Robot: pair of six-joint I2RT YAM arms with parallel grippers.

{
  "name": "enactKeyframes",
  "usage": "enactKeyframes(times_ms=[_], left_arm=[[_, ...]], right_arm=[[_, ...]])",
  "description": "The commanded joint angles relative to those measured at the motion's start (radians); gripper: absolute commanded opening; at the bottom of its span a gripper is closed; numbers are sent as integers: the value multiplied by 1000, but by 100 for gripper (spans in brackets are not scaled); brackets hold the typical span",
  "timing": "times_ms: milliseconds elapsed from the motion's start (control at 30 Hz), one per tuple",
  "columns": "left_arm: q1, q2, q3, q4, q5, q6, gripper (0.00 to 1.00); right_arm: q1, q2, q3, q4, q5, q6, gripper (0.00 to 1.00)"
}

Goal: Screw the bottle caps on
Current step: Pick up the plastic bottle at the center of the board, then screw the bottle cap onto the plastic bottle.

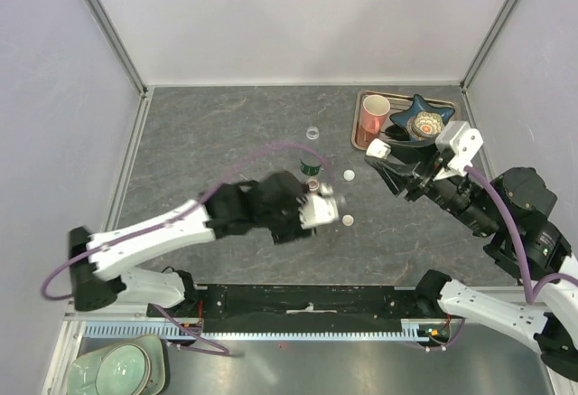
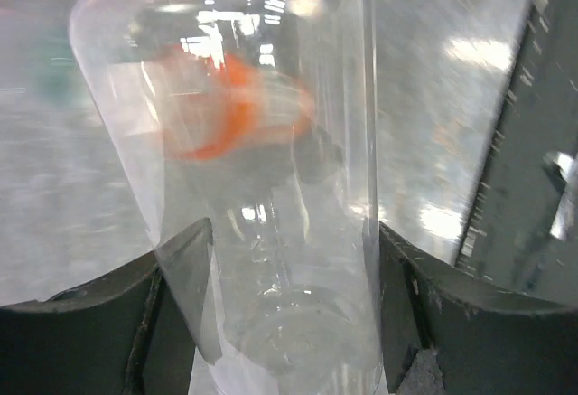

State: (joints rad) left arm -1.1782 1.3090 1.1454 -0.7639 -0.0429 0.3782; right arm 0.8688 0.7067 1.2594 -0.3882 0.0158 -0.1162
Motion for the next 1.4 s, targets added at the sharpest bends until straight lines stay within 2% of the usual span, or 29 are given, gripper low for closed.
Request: enactKeyframes(times_ms=[0, 67, 233, 367, 500, 767, 1000, 1367], left_arm=[[101, -247, 143, -108, -32, 138, 24], [101, -324, 160, -89, -32, 220, 24], [103, -484, 156, -81, 26, 234, 27], [123, -521, 125, -110, 121, 203, 29], [130, -513, 122, -121, 140, 211, 27], [137, -475, 139, -109, 189, 212, 24], [137, -456, 132, -103, 202, 215, 23], [135, -416, 163, -100, 242, 222, 21]], right_arm=[[6, 92, 136, -107, -109, 4, 15], [7, 129, 181, -156, -175, 7, 15], [6, 256, 392, -343, -298, -13, 15], [6, 350, 527, -461, -392, -33, 15], [6, 459, 644, -554, -474, -45, 15], [9, 494, 614, -574, -566, -42, 15], [19, 482, 537, -561, -580, -42, 15], [41, 494, 515, -558, -586, -56, 15]])
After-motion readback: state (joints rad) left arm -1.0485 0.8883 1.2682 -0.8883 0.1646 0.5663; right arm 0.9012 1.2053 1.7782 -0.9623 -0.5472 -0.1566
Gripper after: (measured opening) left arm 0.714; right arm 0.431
